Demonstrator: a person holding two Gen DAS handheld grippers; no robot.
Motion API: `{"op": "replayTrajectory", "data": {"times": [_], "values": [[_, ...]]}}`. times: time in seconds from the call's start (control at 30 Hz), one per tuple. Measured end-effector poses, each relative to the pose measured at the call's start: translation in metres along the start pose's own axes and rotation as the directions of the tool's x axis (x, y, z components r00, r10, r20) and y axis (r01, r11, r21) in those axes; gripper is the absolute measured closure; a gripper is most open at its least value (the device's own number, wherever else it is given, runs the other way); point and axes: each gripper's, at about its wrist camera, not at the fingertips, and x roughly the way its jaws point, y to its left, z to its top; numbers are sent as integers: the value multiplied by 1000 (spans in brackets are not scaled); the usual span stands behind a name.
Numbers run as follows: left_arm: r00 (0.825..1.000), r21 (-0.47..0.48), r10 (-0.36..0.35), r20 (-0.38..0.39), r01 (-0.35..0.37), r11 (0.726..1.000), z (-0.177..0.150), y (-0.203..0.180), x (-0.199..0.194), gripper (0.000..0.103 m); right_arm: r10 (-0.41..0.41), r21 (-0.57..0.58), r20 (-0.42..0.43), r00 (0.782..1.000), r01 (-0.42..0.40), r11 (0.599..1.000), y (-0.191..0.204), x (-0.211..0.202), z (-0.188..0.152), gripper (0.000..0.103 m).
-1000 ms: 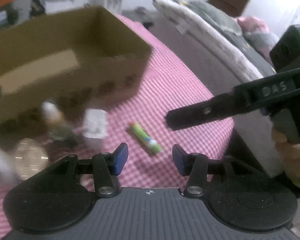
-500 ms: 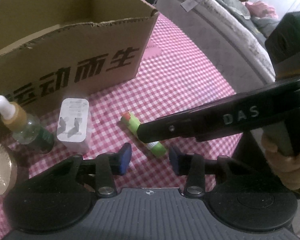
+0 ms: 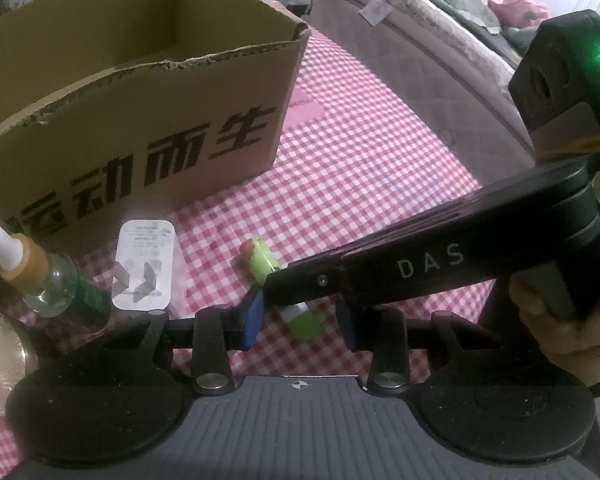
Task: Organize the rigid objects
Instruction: 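Grasp the green cartoon battery with the right gripper, then lower the green battery into the box and open the right gripper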
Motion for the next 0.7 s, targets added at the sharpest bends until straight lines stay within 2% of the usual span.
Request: {"op": "replayTrajectory", "data": {"times": [0.2, 0.37, 0.53, 0.7], "values": [[999, 22, 8, 35, -8, 1000, -3, -8, -12, 65, 1, 0, 26, 1000, -1, 1000, 7, -10, -8, 88], [995, 34, 16, 101, -20, 999, -4, -16, -38, 65, 4, -26, 74, 997, -2, 1000, 24, -32, -14, 88], [982, 31, 44, 183, -50, 998, 0, -18, -75, 65, 27, -85, 130, 991, -16, 996, 54, -54, -11, 88], [962, 11, 92, 258, -98, 995, 11, -4, -113, 65, 71, -171, 170, 983, -41, 984, 92, -67, 11, 88]]}}
